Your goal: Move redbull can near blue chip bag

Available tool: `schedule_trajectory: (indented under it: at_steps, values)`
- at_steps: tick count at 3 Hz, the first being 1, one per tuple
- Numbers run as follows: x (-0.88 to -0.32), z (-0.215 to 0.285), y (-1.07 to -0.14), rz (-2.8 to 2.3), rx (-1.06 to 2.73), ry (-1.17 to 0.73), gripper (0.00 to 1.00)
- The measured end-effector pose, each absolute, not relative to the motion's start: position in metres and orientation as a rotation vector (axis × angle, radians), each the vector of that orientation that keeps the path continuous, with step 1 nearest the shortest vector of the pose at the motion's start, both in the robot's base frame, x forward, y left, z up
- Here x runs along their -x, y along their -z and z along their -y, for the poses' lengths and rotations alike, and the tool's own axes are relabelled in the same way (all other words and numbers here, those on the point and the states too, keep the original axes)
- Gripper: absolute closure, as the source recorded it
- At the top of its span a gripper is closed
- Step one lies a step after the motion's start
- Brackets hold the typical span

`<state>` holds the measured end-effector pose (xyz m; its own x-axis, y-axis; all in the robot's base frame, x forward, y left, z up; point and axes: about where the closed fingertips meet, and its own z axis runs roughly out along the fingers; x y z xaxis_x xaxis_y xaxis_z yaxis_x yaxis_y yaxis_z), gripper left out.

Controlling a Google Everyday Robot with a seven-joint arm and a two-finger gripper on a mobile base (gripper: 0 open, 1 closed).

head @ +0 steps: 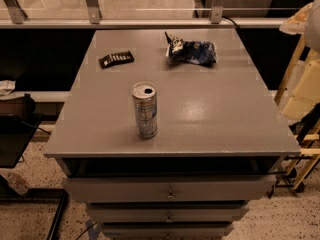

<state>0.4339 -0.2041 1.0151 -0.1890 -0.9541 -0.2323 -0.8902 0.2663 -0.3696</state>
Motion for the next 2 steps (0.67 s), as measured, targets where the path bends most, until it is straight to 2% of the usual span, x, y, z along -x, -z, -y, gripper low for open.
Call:
schedule_trajectory:
  at_steps: [1,2]
  values:
    - [-0.434,0.204,-1.015,-2.132,1.67,0.211,0.0]
    - [-0.433,0.195,-1.003,-2.1,1.632,0.113,0.0]
